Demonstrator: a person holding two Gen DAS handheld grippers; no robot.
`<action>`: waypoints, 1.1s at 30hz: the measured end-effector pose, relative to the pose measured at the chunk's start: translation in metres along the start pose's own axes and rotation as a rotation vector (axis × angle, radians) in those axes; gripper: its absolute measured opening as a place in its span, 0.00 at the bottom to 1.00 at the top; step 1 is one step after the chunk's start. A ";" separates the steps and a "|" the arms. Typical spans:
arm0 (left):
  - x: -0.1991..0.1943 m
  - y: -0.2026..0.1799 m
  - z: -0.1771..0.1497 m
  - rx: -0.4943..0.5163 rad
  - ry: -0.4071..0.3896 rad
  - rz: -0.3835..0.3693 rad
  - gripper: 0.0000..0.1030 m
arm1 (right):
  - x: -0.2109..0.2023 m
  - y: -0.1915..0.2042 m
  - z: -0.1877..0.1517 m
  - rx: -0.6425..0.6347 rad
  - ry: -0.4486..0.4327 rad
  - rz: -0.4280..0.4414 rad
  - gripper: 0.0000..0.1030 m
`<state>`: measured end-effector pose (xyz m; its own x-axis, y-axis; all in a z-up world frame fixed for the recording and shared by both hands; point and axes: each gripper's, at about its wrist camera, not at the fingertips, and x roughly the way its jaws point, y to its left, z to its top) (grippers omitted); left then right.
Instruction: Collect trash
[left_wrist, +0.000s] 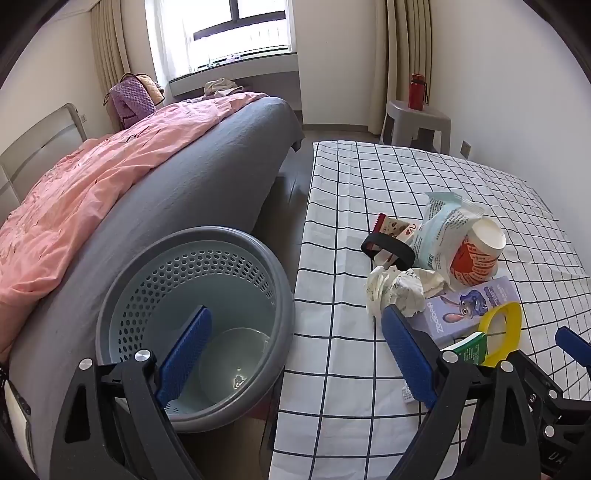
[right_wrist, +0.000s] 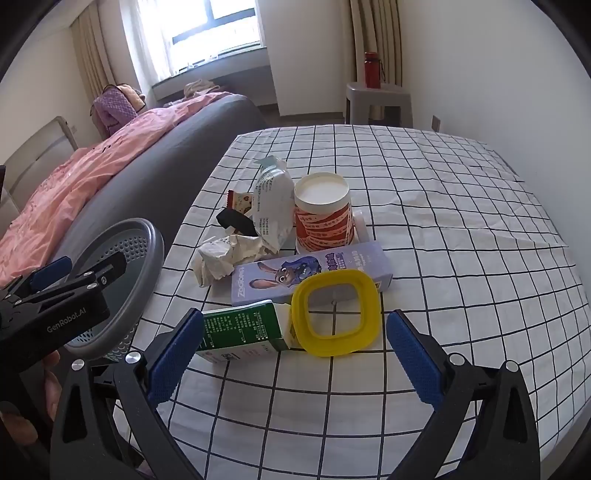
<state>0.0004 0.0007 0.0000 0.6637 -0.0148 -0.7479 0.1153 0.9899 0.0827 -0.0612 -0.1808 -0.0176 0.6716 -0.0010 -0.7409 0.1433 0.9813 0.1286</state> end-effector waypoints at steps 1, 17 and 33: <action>0.000 0.000 0.000 0.000 -0.001 0.001 0.86 | 0.000 0.000 0.000 0.000 0.008 -0.001 0.94; -0.006 0.004 -0.004 -0.004 -0.027 0.001 0.86 | -0.006 0.001 -0.003 0.000 0.000 -0.013 0.94; -0.014 0.004 -0.008 0.001 -0.041 0.001 0.86 | -0.011 0.002 -0.005 0.009 -0.007 -0.010 0.94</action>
<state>-0.0143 0.0062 0.0054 0.6936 -0.0195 -0.7201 0.1154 0.9897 0.0843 -0.0721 -0.1780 -0.0130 0.6754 -0.0126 -0.7373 0.1570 0.9794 0.1270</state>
